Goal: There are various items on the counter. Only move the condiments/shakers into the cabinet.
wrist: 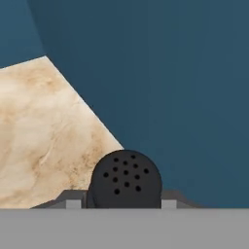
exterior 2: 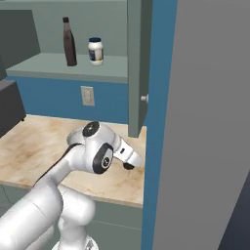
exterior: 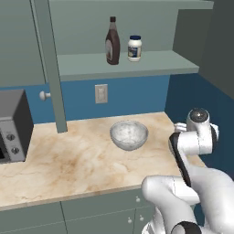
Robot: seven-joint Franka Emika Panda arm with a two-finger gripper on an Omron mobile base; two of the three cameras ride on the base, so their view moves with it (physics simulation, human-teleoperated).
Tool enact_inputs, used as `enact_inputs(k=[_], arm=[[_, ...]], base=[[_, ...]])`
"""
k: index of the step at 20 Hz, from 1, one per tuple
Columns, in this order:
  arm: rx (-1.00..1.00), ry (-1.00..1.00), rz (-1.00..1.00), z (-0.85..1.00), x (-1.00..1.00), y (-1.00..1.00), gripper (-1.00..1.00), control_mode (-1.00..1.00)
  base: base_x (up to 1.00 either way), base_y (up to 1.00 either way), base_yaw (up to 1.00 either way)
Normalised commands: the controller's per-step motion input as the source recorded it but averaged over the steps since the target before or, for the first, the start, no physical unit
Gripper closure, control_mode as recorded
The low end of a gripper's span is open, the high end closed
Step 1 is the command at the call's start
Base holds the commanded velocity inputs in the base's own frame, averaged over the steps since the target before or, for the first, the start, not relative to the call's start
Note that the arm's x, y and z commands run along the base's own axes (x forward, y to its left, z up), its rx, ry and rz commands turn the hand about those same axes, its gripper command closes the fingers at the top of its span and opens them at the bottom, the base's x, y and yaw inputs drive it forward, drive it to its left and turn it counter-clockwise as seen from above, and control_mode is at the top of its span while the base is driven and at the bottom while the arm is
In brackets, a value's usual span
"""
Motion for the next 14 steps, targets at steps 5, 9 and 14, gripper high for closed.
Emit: enact_inputs(k=[5, 9, 14], arm=[[-0.04, -0.05, 0.29, 1.00, -0.62, 0.53, 1.00, -1.00], [-0.01, -0.13, 0.24, 1.00, -0.40, 0.21, 1.00, -1.00], [0.00, -0.14, 0.25, 1.00, -0.14, 0.08, 1.00, -1.00]], base=[[0.00, 0.00, 0.00], [0.00, 0.00, 0.00], [0.00, 0.00, 0.00]])
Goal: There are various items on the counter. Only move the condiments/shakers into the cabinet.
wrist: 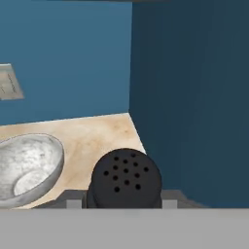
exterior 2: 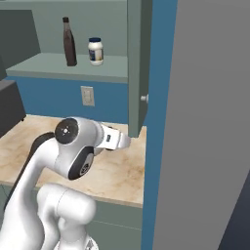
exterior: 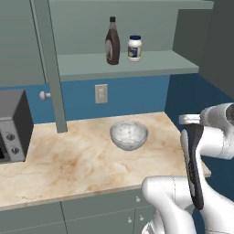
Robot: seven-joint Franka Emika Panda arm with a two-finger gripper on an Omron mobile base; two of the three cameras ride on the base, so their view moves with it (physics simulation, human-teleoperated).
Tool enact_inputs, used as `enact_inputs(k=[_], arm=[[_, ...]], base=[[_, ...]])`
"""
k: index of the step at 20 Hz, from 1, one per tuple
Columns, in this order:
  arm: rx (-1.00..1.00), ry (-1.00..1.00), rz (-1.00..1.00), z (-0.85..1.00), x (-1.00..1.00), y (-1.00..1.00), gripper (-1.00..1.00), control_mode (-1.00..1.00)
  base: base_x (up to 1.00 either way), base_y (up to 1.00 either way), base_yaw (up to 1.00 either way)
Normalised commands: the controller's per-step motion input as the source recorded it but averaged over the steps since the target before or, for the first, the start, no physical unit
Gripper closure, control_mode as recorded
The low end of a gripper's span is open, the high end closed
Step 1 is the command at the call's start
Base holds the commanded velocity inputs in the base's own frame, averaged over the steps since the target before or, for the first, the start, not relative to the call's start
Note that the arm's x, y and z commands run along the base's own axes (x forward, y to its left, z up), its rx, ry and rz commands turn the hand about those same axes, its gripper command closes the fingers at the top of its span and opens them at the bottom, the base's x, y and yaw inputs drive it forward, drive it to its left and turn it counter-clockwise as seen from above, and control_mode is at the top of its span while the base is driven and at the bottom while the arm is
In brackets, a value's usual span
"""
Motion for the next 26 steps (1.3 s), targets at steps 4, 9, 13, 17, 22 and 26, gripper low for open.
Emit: enact_inputs(k=[4, 9, 13, 17, 22, 26], arm=[[-0.04, -0.12, 0.17, 1.00, -0.11, 0.09, 1.00, -1.00], [-0.15, -0.07, 0.09, 1.00, -0.20, 0.60, 1.00, -1.00], [-0.15, -0.08, 0.00, 1.00, -0.02, 0.35, 1.00, -1.00], [-0.08, 0.00, 0.00, 1.00, 0.18, 0.12, 1.00, -1.00], [-0.01, 0.00, 0.00, 0.56, 0.36, 0.00, 1.00, -1.00], [0.02, 0.02, 0.00, 0.02, 0.05, 0.00, 1.00, -1.00]], base=[[0.00, 0.00, 0.00], [0.00, 0.00, 0.00], [0.00, 0.00, 0.00], [0.00, 0.00, 0.00], [0.00, 0.00, 0.00], [0.00, 0.00, 0.00]])
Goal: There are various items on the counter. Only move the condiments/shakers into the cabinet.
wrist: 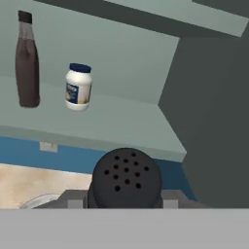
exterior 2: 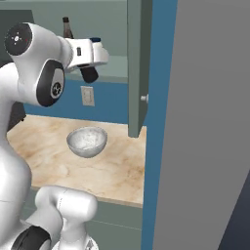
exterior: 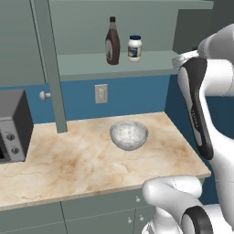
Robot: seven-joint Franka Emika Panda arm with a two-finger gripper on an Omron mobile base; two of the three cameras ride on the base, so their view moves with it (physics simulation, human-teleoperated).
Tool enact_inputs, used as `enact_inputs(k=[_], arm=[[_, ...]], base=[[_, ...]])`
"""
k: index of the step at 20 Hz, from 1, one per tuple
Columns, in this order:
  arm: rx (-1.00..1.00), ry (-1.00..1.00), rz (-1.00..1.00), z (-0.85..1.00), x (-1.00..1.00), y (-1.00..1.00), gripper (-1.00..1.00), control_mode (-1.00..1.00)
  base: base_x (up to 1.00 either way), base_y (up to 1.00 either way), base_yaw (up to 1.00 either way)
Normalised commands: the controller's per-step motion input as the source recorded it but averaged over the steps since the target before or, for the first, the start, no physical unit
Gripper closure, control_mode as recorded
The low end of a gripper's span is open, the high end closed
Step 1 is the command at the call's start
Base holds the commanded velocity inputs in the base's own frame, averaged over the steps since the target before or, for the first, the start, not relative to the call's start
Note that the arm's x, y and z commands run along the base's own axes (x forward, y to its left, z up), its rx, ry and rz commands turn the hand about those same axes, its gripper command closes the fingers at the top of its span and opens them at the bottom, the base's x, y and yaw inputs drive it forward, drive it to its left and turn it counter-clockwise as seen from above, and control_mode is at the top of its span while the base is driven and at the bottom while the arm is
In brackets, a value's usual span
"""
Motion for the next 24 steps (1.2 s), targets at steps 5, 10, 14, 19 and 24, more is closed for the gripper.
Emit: enact_inputs(k=[5, 10, 14, 19, 24], arm=[[0.03, 0.00, 0.00, -0.02, 0.33, 0.00, 1.00, -1.00], [0.11, -0.05, 0.00, -0.09, 0.08, -0.03, 1.00, -1.00], [0.13, -0.02, 0.00, -0.03, 0.07, 0.00, 1.00, -1.00], [0.04, -0.02, 0.00, -0.12, 0.41, 0.00, 1.00, -1.00], [0.00, 0.00, 0.00, -0.25, 0.54, 0.00, 1.00, -1.00]], base=[[0.00, 0.00, 0.00], [0.00, 0.00, 0.00], [0.00, 0.00, 0.00], [0.00, 0.00, 0.00], [0.00, 0.00, 0.00]])
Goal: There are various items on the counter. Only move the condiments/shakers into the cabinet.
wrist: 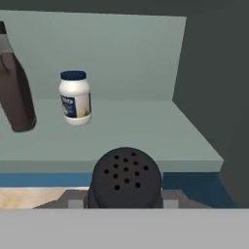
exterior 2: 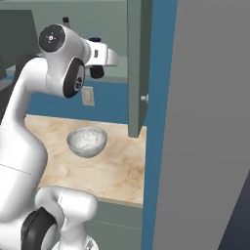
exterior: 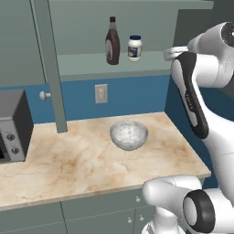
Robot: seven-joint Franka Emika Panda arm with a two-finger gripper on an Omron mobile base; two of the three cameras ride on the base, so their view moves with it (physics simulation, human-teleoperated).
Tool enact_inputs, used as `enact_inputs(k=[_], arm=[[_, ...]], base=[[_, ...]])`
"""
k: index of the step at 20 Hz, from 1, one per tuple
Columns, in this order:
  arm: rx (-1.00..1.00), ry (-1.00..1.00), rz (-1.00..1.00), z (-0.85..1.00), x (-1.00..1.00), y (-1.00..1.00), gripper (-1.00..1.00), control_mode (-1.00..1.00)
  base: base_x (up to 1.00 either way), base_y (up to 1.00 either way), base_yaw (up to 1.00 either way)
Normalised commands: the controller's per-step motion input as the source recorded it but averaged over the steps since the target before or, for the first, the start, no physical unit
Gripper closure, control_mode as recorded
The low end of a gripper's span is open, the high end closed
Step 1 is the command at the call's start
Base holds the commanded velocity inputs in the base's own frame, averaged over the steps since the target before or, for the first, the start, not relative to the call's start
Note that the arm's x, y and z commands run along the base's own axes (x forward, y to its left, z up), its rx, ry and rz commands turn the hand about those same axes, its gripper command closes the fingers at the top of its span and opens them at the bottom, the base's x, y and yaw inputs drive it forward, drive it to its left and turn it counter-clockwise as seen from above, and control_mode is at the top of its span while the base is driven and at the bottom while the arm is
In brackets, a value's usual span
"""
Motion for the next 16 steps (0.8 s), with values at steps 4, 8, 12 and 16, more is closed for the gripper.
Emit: enact_inputs(k=[4, 8, 12, 16], arm=[[0.00, 0.00, 0.00, -0.21, 0.65, 0.00, 1.00, -1.00], [0.00, 0.00, 0.00, -0.03, 0.70, 0.00, 1.00, -1.00], [0.03, 0.00, 0.00, 0.00, 0.62, 0.00, 1.00, -1.00], [0.03, 0.00, 0.00, 0.00, 0.59, 0.00, 1.00, -1.00]], base=[[0.00, 0.00, 0.00], [0.00, 0.00, 0.00], [0.00, 0.00, 0.00], [0.00, 0.00, 0.00]])
